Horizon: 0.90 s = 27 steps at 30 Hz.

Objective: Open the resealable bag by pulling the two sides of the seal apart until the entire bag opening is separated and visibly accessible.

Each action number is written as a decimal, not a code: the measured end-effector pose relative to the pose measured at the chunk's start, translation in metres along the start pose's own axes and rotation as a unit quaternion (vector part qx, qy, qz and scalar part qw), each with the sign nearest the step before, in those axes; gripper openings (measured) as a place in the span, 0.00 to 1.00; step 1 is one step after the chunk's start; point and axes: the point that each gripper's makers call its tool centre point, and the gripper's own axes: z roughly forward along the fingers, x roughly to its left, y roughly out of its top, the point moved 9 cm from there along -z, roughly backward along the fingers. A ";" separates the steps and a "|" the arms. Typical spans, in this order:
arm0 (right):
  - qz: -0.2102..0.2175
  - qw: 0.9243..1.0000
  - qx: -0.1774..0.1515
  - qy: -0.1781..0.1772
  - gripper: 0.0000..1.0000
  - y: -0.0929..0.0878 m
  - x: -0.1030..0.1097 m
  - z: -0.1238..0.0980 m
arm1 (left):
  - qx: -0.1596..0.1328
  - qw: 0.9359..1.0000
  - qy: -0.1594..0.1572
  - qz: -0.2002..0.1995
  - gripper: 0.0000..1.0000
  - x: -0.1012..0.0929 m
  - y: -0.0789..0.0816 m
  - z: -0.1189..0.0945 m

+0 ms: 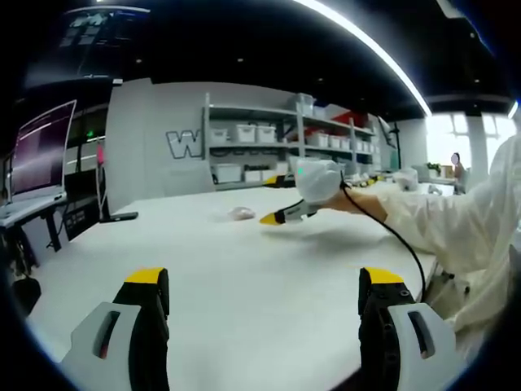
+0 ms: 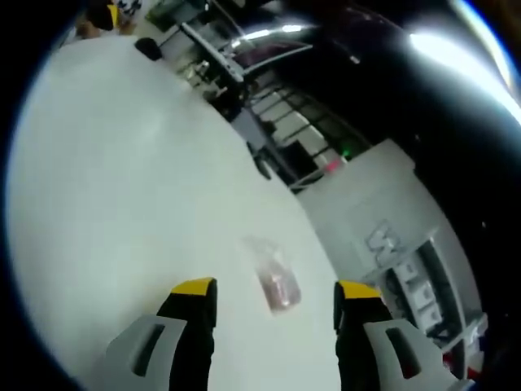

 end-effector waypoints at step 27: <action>-0.012 1.000 -0.004 0.006 0.57 0.008 0.002 0.011 | 0.001 1.000 -0.004 -0.002 0.96 -0.001 -0.001 0.001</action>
